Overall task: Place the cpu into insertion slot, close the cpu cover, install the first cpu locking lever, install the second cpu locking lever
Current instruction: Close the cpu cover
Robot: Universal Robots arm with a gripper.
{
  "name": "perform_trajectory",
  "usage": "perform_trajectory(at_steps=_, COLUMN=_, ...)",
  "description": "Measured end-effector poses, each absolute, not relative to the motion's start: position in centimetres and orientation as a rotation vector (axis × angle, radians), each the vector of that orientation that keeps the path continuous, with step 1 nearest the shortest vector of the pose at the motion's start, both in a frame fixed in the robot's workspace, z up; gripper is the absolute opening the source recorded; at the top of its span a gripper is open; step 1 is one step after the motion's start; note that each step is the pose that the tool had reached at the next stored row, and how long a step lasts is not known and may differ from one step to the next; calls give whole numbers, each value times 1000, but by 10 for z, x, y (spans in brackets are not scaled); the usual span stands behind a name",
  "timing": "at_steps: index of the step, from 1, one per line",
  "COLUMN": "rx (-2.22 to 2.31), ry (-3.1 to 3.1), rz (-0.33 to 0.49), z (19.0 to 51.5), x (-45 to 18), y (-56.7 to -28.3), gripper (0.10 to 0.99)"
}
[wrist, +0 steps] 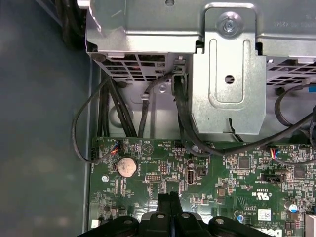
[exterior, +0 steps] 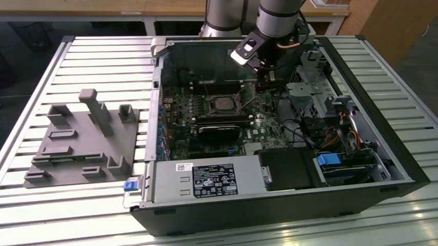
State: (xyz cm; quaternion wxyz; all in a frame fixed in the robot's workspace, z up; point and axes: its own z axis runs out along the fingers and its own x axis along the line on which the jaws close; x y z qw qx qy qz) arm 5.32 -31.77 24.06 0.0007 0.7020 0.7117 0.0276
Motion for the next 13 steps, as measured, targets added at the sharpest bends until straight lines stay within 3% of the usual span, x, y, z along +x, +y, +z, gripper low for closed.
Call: perform_trajectory(at_steps=13, rx=2204, ry=2235, rz=87, z=241, x=42, y=-318, gripper=118)
